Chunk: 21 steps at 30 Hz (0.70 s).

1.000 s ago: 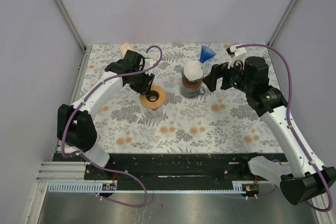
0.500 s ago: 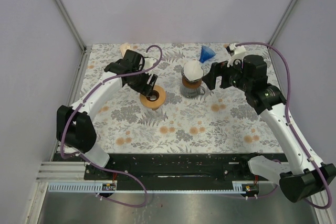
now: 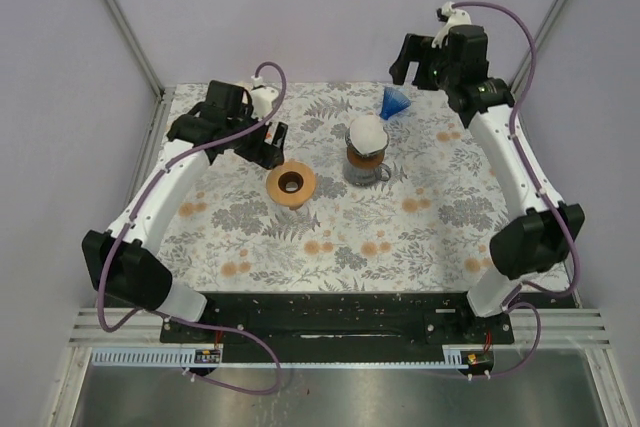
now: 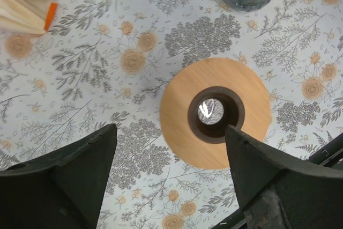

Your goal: Place the coffee filter in the dripper

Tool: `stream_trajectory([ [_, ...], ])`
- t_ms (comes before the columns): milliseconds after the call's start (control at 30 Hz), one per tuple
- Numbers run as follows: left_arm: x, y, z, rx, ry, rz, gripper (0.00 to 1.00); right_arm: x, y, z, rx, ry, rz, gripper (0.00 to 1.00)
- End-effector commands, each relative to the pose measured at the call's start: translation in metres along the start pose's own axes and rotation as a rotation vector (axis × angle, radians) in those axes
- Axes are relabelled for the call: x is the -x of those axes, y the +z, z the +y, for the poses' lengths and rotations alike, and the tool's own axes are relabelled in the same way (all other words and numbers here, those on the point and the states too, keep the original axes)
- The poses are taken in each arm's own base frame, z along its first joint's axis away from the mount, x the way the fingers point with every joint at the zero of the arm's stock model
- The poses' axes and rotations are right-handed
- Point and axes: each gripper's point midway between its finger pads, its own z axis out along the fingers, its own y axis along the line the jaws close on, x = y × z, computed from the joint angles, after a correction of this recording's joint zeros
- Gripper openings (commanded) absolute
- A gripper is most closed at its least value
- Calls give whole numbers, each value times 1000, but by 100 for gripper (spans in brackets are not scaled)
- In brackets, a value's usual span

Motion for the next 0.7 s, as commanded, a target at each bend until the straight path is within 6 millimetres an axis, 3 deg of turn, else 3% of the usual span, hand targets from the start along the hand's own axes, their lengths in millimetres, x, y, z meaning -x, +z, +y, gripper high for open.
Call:
stream_trajectory([
  [0,8,-33,21,26,-37,-107,86,45,38,-21,25,128,-77,100],
  [33,6,-36,28,36,-54,-118,86,57,45,-34,18,167,-100,100],
  [200,-5,-40,64,94,-180,-143,87,57,110,-94,-17,396,-89,96],
  [233,-8,-39,69,102,-197,-138,87,50,125,-105,-5,435,-69,96],
  [267,-9,-37,74,109,-208,-132,87,49,137,-103,25,470,-55,93],
  [300,-9,-36,76,110,-212,-130,87,34,157,-125,16,509,-25,90],
  [467,-13,-27,84,97,-251,-107,87,27,204,-106,310,419,-39,87],
  [667,-16,-13,89,78,-286,-73,86,-2,239,-124,319,356,-60,85],
])
